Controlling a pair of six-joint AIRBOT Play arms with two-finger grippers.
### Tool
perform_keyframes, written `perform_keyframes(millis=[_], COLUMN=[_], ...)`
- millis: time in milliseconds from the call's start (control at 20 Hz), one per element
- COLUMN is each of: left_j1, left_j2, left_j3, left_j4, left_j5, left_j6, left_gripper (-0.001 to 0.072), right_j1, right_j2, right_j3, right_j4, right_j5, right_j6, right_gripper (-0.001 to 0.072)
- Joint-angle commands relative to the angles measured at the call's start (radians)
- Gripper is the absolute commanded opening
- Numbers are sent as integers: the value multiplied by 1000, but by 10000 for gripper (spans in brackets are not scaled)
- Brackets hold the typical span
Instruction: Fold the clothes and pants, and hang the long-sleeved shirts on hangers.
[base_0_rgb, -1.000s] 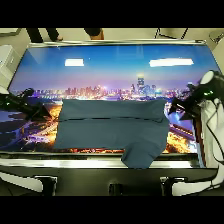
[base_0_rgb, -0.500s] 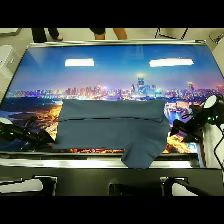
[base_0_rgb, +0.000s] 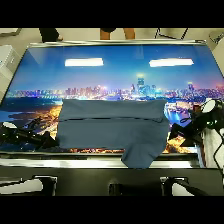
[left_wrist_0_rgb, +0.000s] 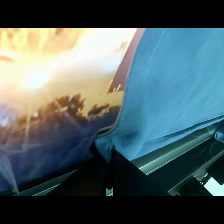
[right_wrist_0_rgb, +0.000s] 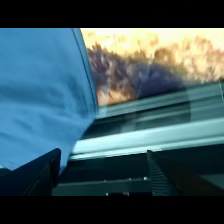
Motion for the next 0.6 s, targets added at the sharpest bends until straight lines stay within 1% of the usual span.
perform_keyframes(millis=[0,100,200,300,400,500,550], left_j1=[-4,-4,-4,-4,-4,-4,-3], left_j2=[1,1,1,1,2,2,2], left_j3=[-3,-3,-3,-3,-3,-3,-3], left_j4=[-3,-3,-3,-3,-3,-3,-3], left_j5=[9,6,-5,-22,-28,-27,-27], left_j6=[2,2,2,2,2,2,2], left_gripper=[20,20,20,21,20,20,20], right_j1=[0,0,0,0,0,0,0], right_j2=[75,117,126,126,126,126,126], right_j3=[-166,-289,-365,-412,-452,-490,-499], right_j4=[56,173,246,315,355,363,363], right_j5=[-56,-127,-211,-291,-330,-351,-361], right_j6=[-21,-66,-94,-102,-107,-109,-109], right_gripper=[608,610,609,606,591,499,295])
